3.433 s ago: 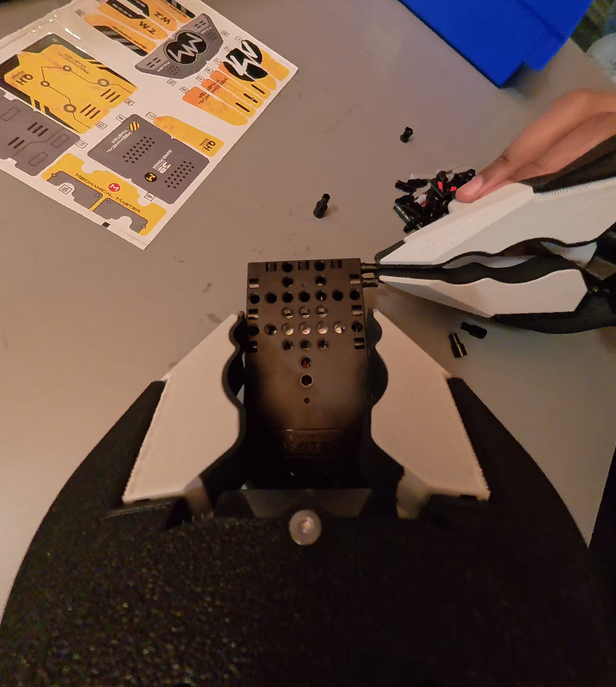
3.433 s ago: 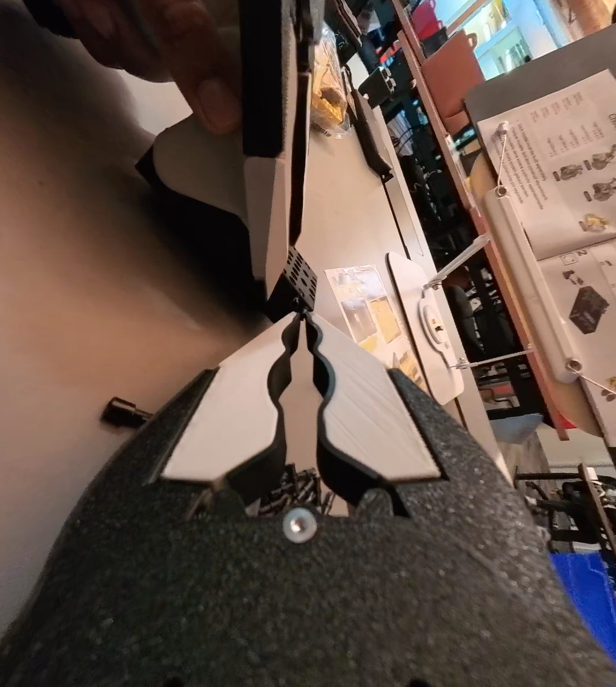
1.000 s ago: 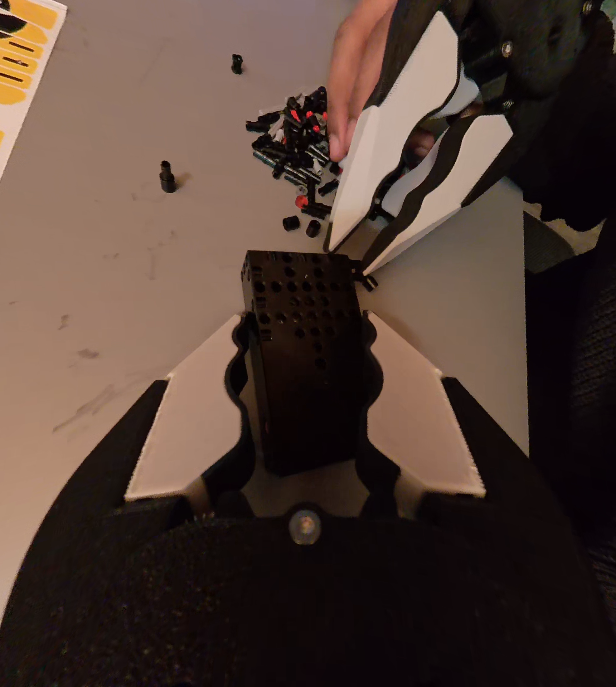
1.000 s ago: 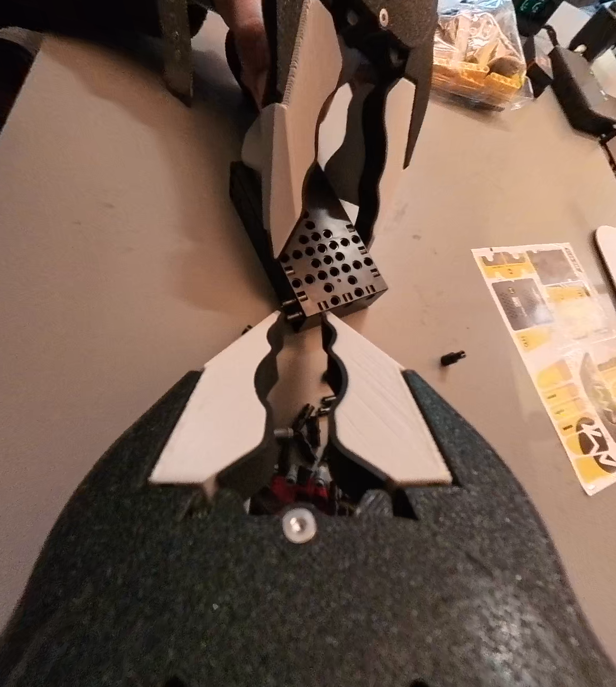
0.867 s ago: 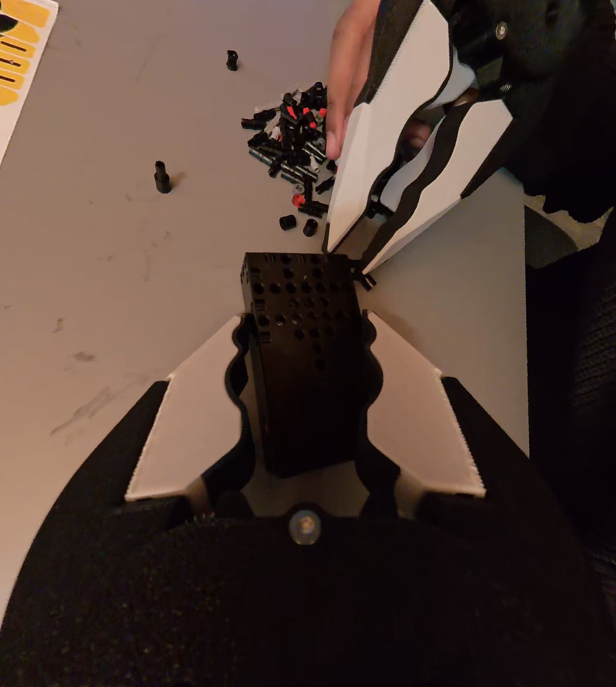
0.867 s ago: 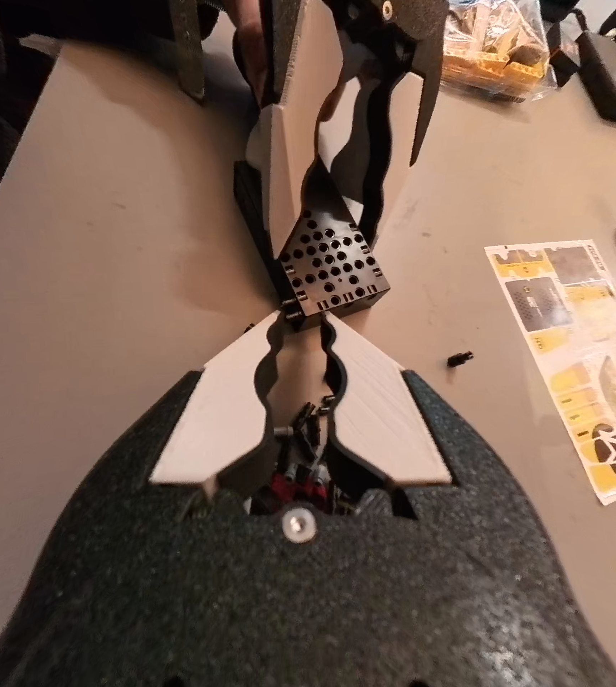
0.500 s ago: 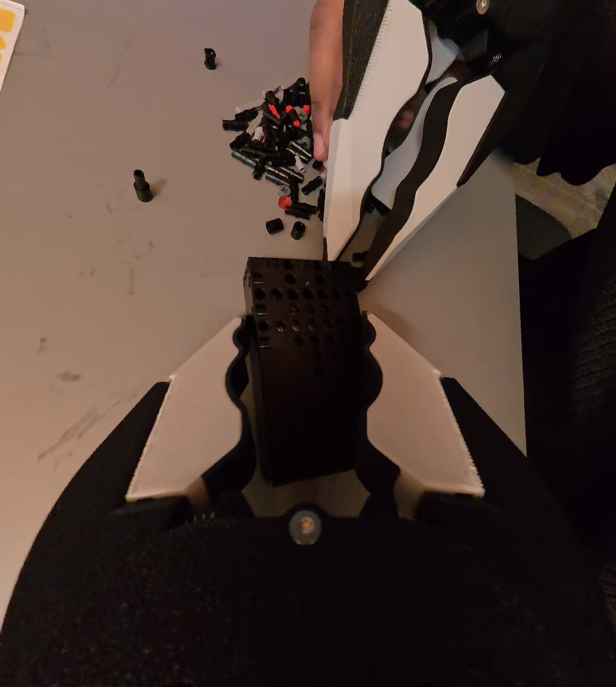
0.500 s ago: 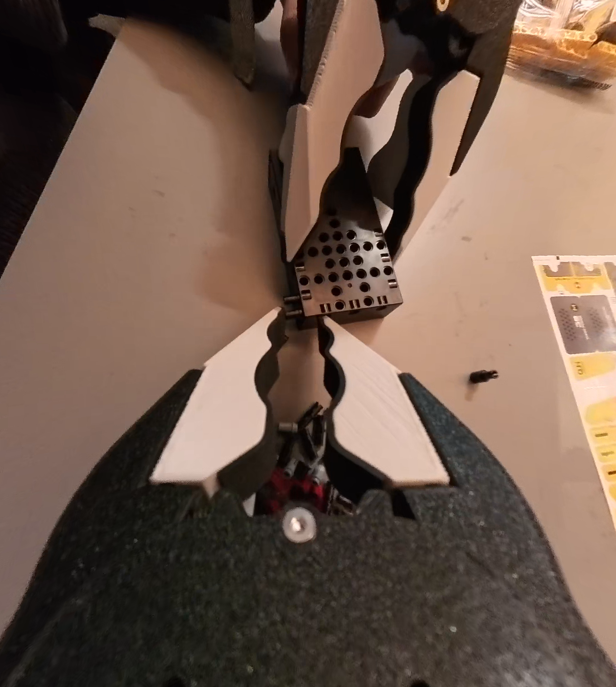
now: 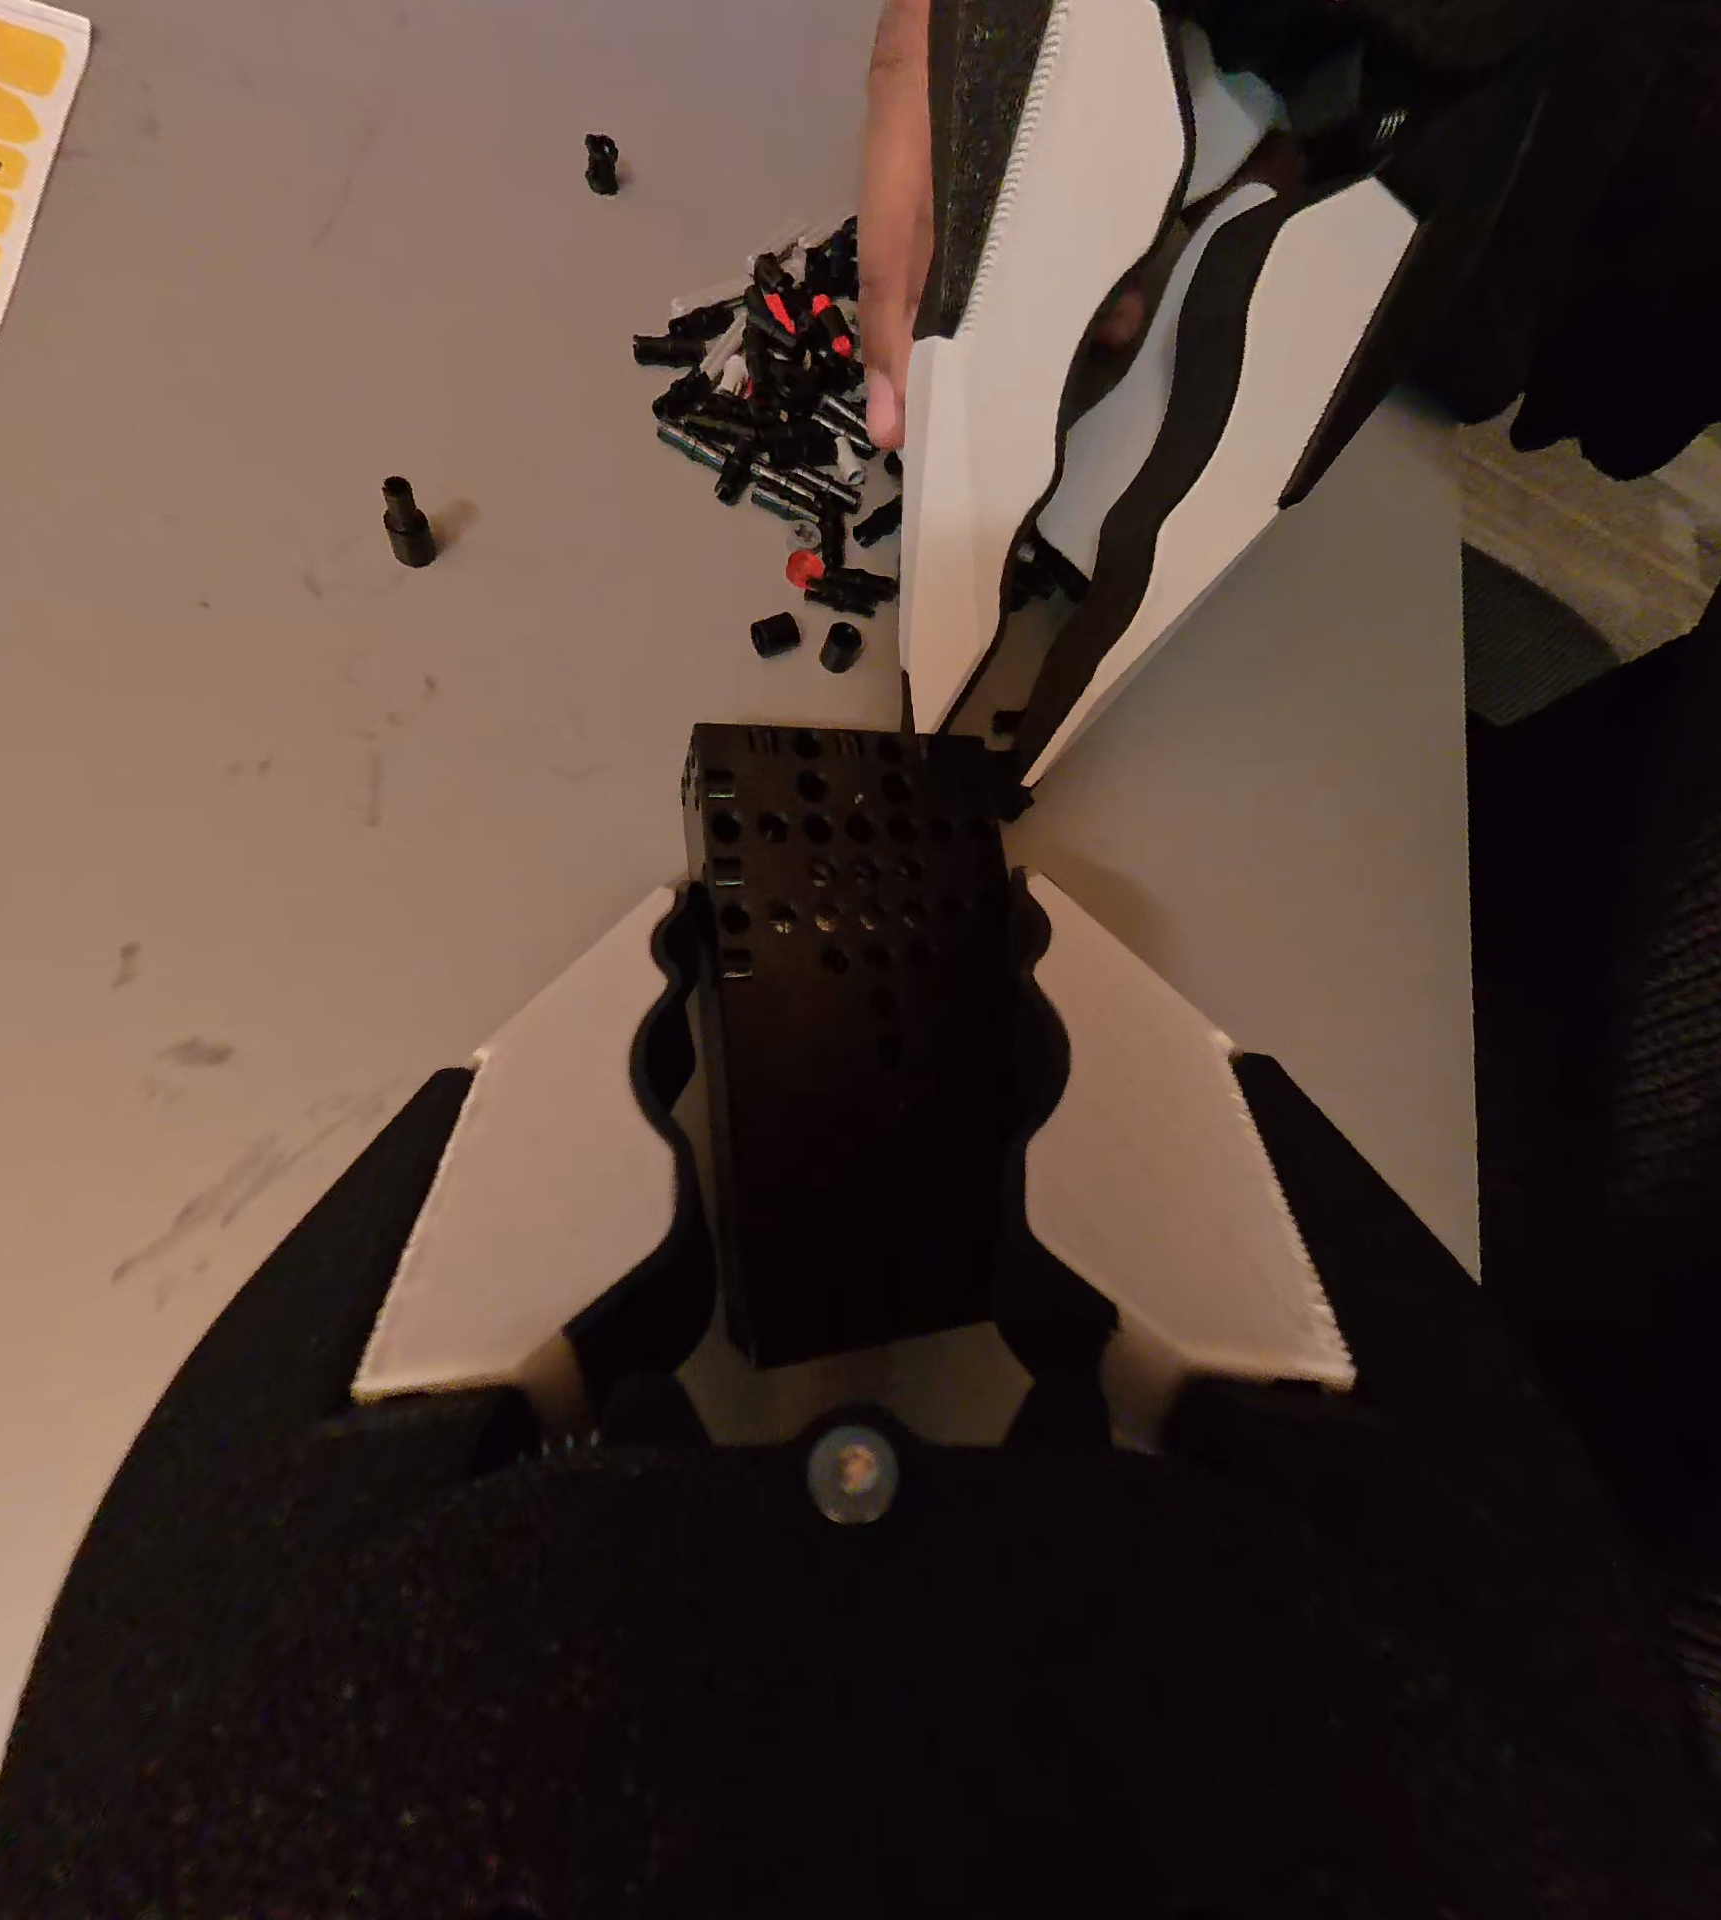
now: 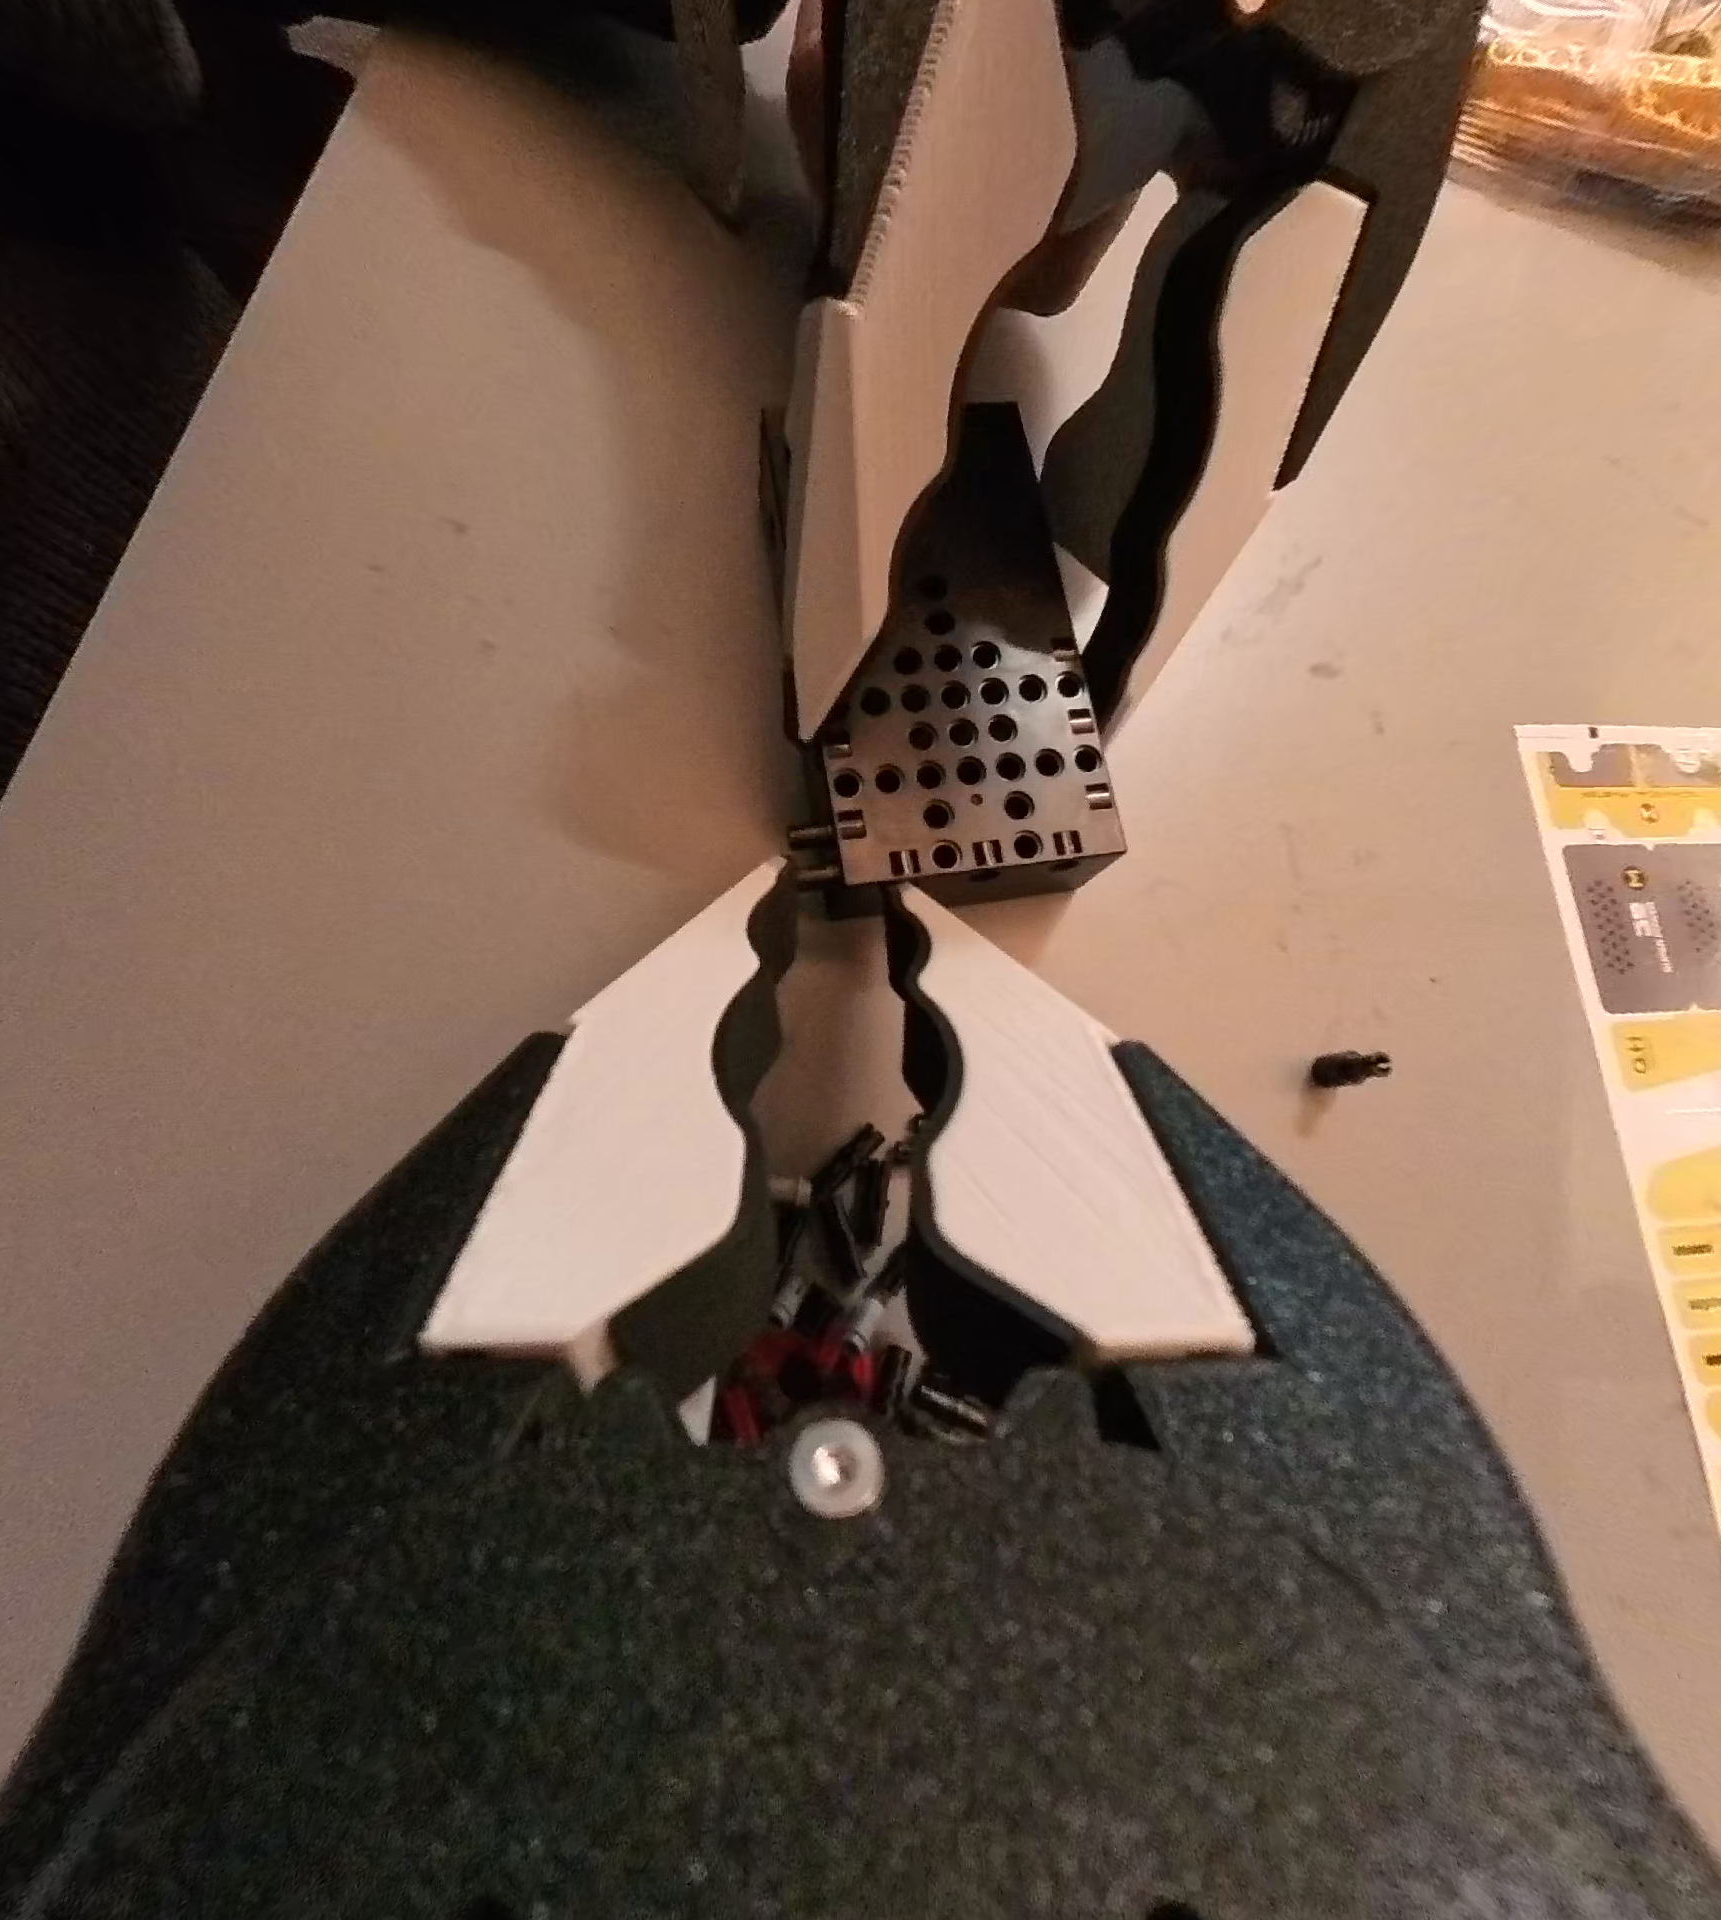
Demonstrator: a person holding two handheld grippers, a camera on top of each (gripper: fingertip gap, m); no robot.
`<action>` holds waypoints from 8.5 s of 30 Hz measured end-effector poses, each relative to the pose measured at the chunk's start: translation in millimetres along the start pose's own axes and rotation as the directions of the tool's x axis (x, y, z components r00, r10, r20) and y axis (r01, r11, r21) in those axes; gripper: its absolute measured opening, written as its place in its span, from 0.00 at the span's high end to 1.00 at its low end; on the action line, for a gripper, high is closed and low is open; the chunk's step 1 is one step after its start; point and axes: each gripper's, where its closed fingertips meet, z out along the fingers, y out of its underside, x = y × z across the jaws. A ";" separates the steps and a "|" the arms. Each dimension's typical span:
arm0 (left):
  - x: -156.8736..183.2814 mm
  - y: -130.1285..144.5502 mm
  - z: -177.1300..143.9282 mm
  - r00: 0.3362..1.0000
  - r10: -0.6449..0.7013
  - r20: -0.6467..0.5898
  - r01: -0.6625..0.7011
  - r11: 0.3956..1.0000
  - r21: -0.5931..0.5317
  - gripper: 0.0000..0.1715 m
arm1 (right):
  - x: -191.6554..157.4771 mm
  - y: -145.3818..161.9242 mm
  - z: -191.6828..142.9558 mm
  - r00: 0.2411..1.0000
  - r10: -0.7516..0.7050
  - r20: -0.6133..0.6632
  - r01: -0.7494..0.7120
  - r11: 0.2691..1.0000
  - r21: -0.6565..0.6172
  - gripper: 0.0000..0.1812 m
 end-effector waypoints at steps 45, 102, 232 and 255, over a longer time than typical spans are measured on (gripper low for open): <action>-7.7 -5.5 -2.2 0.994 0.029 0.101 -0.035 0.997 0.062 0.54 | 127.5 6.4 -140.3 0.647 0.623 -0.440 -0.238 0.713 0.659 0.92; -8.5 -1.9 -0.7 0.997 -0.024 0.073 0.020 0.999 0.049 0.54 | 64.6 10.7 -53.2 0.827 0.545 -0.138 -0.474 0.808 0.350 0.74; 71.1 -60.8 -44.5 0.749 -0.128 -0.650 0.403 0.866 0.295 0.96 | -13.3 -77.0 -51.1 0.834 -0.190 -0.518 0.425 0.820 0.383 0.96; -13.9 -9.2 -22.6 0.848 0.011 0.530 -0.103 0.984 0.145 0.72 | 60.8 -46.3 -76.6 0.815 0.167 -0.555 0.113 0.894 0.434 0.96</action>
